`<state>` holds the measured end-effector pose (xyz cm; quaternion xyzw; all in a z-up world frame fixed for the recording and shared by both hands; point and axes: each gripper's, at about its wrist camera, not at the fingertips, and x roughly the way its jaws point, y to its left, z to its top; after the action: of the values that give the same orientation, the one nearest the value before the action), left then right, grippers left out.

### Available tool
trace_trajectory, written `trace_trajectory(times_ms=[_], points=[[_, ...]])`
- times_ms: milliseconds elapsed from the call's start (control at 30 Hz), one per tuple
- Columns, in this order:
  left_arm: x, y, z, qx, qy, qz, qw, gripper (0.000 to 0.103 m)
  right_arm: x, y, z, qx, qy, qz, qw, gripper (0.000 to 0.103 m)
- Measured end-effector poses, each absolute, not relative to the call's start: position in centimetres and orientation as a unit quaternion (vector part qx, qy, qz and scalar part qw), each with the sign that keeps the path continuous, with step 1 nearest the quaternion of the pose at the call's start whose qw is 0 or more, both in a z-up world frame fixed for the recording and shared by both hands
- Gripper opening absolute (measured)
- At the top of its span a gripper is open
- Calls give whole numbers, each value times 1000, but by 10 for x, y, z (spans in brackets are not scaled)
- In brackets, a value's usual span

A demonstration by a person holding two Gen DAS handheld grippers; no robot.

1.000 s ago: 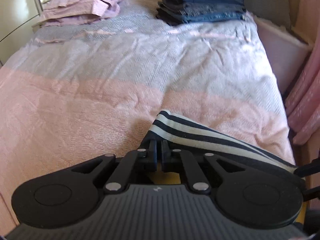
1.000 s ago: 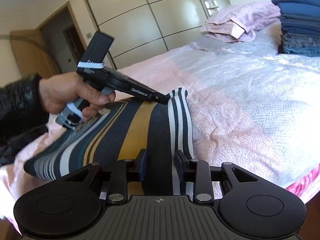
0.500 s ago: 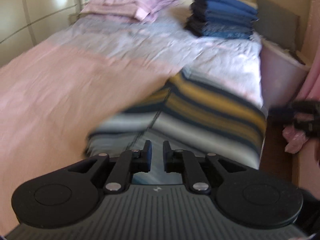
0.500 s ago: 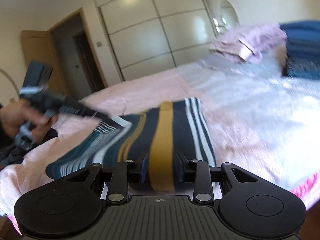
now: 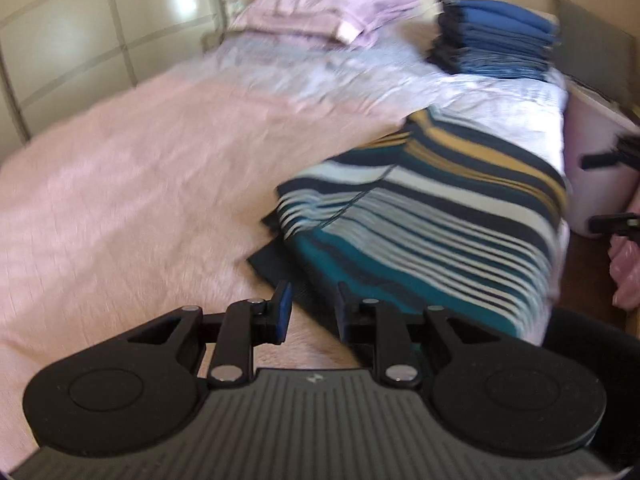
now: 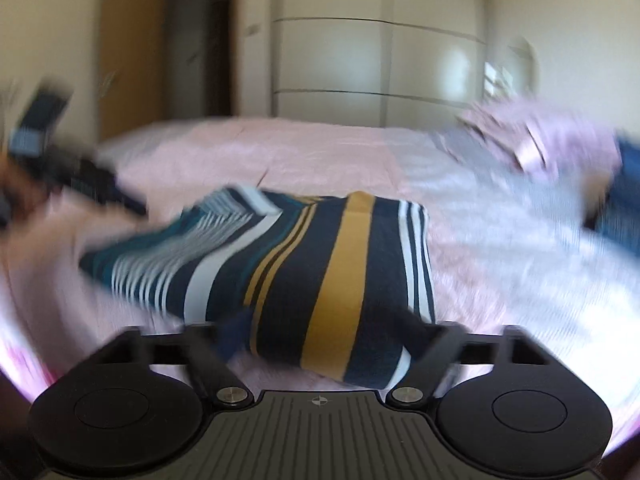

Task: Fold clothes
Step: 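Grasp the folded striped sweater with the right gripper while the left gripper grasps its other end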

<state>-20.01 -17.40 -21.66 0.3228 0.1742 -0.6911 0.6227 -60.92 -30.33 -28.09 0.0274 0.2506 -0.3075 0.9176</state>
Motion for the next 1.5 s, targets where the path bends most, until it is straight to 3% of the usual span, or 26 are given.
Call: trace_trajectory(times_ms=[233,400,433,500,533,633,700,733,833,900,1100,1300,1500], points=[[-263,-144,-213,352,71,-735,575,39,-566,-281,-310,-242,372,-232,865,83],[-313,-137,-235,409,11,-735,541,58,-531,-291,-342,-347,404,-192,824,82],[-323,-138,-242,426,-1,-727,539,63,-525,-294,-343,-347,409,-182,824,69],[-342,-138,-253,452,-38,-718,528,66,-519,-302,-335,-322,415,-170,834,53],[-348,-142,-260,467,-60,-705,530,66,-521,-308,-325,-300,412,-172,843,49],[-368,-156,-280,512,-127,-661,534,66,-524,-321,-300,-250,399,-180,864,47],[-377,-168,-294,542,-167,-622,540,54,-524,-325,-289,-231,392,-183,871,47],[-376,-175,-297,550,-168,-617,537,37,-523,-324,-289,-231,392,-184,871,47],[-369,-187,-298,557,-145,-628,525,25,-525,-318,-302,-247,393,-187,866,49],[-364,-189,-295,551,-130,-637,523,24,-527,-312,-314,-263,394,-191,860,56],[-356,-194,-286,539,-98,-654,523,24,-521,-289,-338,-329,356,-227,845,60],[-356,-195,-282,538,-87,-656,522,24,-493,-306,-369,-437,387,-205,785,70],[-359,-193,-288,545,-86,-654,518,26,-480,-333,-378,-415,409,-205,787,70]])
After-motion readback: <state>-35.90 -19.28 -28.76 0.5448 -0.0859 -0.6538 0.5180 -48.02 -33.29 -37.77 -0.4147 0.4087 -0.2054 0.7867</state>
